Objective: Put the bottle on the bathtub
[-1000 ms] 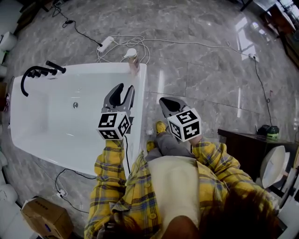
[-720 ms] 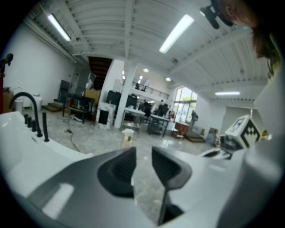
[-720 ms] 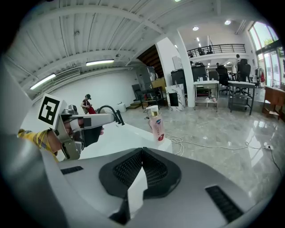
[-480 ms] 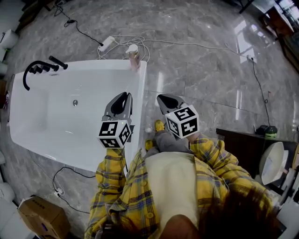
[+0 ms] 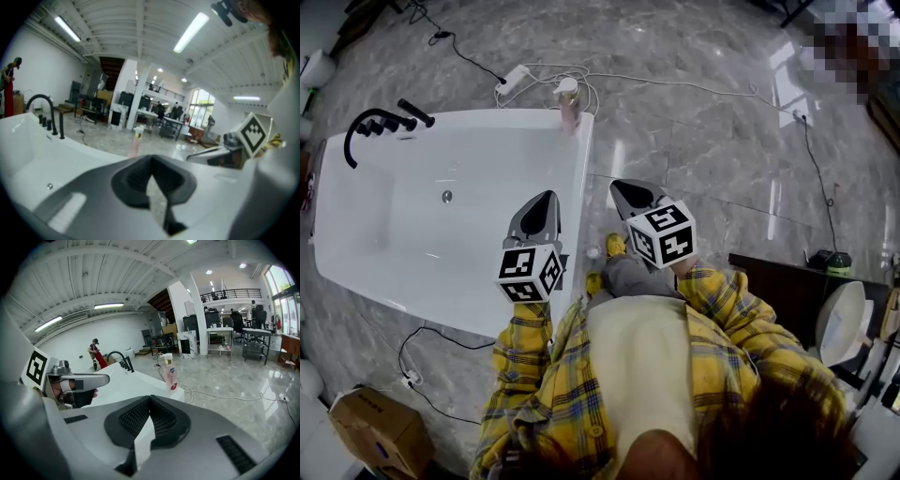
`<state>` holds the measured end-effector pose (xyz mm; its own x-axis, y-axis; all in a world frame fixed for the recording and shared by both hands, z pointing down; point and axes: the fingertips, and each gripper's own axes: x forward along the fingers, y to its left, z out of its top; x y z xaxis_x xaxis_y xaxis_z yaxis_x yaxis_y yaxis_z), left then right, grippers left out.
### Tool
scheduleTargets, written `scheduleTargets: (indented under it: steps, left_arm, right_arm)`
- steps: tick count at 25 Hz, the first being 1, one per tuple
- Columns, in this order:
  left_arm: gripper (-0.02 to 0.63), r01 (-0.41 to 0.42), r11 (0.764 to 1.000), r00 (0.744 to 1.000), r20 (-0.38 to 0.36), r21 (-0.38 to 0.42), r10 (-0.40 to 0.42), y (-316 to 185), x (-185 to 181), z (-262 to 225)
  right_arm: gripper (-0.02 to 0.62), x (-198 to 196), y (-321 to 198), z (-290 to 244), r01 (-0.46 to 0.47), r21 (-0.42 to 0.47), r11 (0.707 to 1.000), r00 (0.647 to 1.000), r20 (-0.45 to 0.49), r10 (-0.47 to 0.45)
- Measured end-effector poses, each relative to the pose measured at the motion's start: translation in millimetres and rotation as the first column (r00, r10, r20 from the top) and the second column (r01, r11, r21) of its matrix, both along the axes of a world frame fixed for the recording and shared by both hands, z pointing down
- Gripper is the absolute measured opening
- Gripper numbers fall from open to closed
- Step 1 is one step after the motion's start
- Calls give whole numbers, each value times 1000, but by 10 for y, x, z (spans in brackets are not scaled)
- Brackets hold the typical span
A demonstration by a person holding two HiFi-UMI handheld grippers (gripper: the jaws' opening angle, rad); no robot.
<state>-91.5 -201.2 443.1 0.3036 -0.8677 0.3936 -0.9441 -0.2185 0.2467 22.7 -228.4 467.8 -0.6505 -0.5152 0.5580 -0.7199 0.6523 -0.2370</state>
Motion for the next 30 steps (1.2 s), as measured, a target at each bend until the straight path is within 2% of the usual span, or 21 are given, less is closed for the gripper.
scheduleTargets:
  steps: [12, 30]
  left_arm:
    - [8, 7, 999, 1000, 12, -53, -7, 203, -22, 81]
    - [8, 36, 998, 999, 12, -57, -36, 503, -120, 49]
  right_arm:
    - [14, -29, 95, -30, 17, 19, 1000, 1000, -26, -16]
    - [12, -73, 283, -104, 31, 34, 999, 999, -25, -30]
